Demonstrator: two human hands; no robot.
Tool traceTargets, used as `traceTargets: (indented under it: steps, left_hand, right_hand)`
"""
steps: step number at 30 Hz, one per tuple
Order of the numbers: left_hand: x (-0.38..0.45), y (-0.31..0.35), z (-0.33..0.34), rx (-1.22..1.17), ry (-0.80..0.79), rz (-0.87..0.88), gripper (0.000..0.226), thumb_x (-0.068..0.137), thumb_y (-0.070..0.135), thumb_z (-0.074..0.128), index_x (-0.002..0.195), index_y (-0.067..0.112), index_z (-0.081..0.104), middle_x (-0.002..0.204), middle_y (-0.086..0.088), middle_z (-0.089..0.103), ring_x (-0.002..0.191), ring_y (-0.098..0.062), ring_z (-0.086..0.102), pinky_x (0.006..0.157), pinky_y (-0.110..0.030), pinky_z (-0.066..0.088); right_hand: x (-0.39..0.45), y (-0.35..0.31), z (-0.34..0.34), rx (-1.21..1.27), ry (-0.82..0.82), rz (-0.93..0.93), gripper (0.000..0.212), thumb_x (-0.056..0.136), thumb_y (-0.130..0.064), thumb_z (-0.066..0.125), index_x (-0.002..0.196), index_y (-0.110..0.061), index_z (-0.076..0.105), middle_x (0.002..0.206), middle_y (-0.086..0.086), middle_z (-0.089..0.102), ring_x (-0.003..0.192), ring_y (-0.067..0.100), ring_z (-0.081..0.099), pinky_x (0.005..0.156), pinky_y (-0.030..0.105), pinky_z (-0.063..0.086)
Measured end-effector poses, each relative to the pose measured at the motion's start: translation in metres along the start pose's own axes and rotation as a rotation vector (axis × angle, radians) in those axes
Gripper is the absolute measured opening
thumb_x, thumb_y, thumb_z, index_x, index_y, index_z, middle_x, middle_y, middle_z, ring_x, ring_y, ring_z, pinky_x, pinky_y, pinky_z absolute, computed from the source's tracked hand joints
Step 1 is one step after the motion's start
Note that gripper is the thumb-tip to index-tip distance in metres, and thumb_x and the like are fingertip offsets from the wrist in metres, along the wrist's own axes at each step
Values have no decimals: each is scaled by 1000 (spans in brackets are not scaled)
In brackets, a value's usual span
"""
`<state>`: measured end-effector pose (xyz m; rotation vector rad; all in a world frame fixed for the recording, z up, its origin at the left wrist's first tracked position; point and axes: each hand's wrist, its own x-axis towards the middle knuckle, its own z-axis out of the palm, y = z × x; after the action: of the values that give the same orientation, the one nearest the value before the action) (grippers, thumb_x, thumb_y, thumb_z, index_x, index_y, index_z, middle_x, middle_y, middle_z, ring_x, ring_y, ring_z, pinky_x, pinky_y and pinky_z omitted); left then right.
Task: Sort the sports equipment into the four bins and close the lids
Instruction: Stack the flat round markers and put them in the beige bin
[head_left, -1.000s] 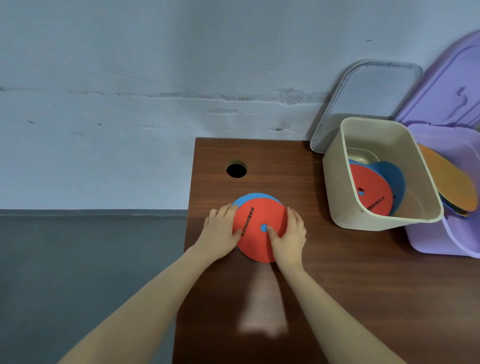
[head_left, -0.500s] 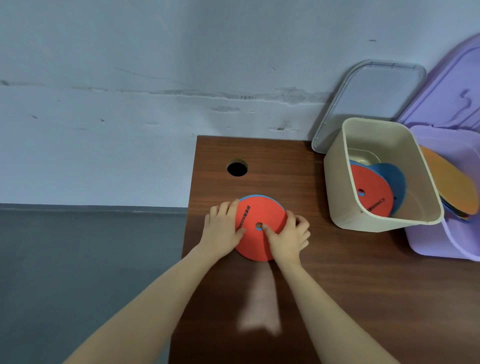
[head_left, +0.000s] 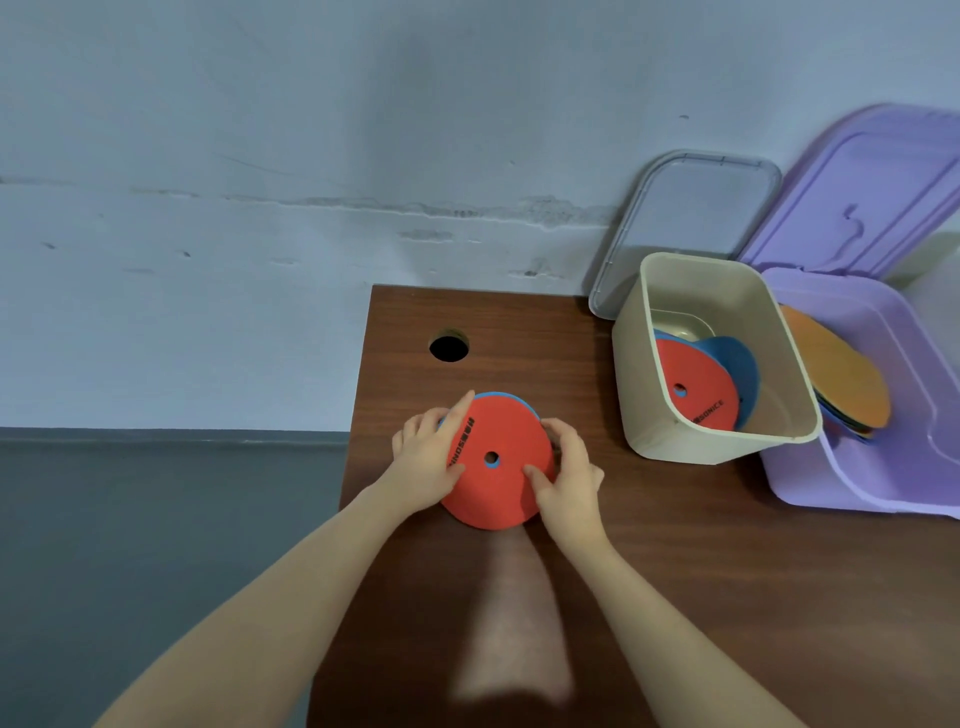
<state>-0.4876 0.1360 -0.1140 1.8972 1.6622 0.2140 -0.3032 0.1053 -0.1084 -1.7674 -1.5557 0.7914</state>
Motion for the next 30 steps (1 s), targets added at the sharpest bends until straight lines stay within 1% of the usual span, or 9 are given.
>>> traceTargets:
  steps: [3,9,14,16,18,20,22,26,30]
  left_hand:
    - [-9,4,2,-119,44,18,85,82,18,61,147,37,10,137,0,20,125,-22,31,107,-39,24]
    - [-21,23,-4,-98,158,92,82,81,21,64,148,27,17,134,-8,20,124,-24,29,107,-39,28]
    - [-15,63,-30,6,274,155,80,84,25,62,148,27,15,138,-8,19,125,-25,26,100,-38,25]
    - [-7,83,-41,44,308,172,80,82,26,63,148,26,17,138,-11,21,125,-28,28,97,-39,28]
    - [2,107,-52,75,346,195,81,81,26,64,148,25,19,136,-12,24,121,-30,32,95,-40,31]
    - [14,132,-61,99,387,231,82,80,26,65,148,24,19,135,-13,25,117,-32,34,96,-42,33]
    - [28,159,-66,126,408,260,82,80,25,65,148,23,19,136,-15,26,118,-34,34,97,-43,32]
    - [60,212,-61,149,395,299,81,81,24,64,148,19,19,134,-17,28,121,-35,33,101,-41,30]
    - [94,251,-47,188,354,262,81,81,26,63,148,19,19,133,-16,27,120,-34,34,101,-42,32]
  right_hand:
    - [-8,1,-8,115,23,-18,60,72,4,66,116,-33,47,114,-7,56,106,7,53,97,38,42]
    - [-15,-8,-30,94,42,-96,56,74,6,64,120,-23,51,113,-8,54,105,4,52,92,30,46]
    - [0,-19,-66,43,120,-194,53,79,2,64,126,-19,51,112,-6,53,99,-9,48,88,9,38]
    - [10,-26,-84,24,166,-232,51,81,1,63,128,-16,51,114,-3,54,99,-5,47,92,19,41]
    - [22,-31,-103,-5,230,-268,51,80,0,63,128,-14,52,115,2,57,103,11,50,94,38,42]
    - [35,-34,-125,-37,293,-280,50,78,-7,60,127,-14,53,114,6,59,104,24,52,89,49,42]
    - [47,-35,-150,-53,349,-288,51,75,-13,58,126,-14,55,112,8,59,102,30,54,86,52,43]
    - [74,-18,-198,-89,403,-288,51,77,-3,65,126,-14,55,108,10,55,93,30,54,85,52,43]
    - [110,8,-233,-192,355,-263,57,77,-5,65,130,-18,51,103,9,50,91,32,53,86,47,42]
